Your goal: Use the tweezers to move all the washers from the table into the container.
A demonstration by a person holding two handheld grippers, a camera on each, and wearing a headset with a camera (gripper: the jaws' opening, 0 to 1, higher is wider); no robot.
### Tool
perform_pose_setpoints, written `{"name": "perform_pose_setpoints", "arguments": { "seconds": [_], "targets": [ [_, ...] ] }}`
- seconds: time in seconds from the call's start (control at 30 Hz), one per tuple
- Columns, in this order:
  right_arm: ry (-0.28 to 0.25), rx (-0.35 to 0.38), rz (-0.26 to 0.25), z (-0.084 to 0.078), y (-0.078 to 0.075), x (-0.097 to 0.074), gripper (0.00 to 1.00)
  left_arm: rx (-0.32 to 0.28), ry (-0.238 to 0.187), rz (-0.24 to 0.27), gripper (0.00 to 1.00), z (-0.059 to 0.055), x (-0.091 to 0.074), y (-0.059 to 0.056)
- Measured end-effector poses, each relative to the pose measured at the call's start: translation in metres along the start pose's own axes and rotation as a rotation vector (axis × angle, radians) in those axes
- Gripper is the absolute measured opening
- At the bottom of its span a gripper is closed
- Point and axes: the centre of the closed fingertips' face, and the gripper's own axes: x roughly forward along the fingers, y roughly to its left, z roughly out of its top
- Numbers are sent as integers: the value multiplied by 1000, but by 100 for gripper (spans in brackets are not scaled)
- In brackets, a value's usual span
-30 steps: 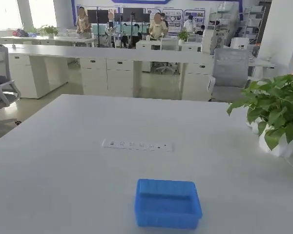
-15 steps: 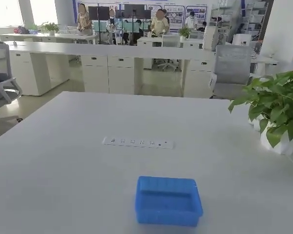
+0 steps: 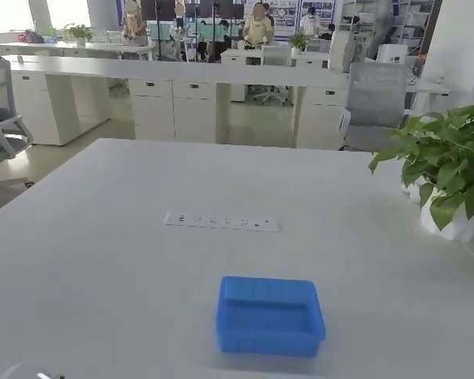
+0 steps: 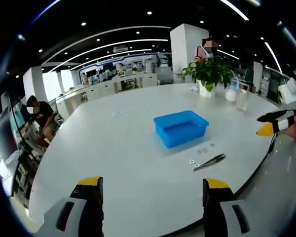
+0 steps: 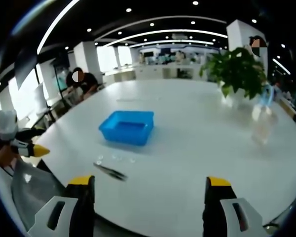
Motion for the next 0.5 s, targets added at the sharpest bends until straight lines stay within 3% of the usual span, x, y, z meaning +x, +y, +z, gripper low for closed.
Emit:
{"name": "perform_pose_setpoints", "arguments": {
  "seconds": [0.13, 0.5],
  "targets": [
    [19, -17, 6, -1, 4, 3, 91, 21, 3, -45, 76, 1, 6, -10],
    [85, -69, 43, -8, 12, 20, 88, 176, 56, -230, 45, 9, 38, -47]
  ]
}}
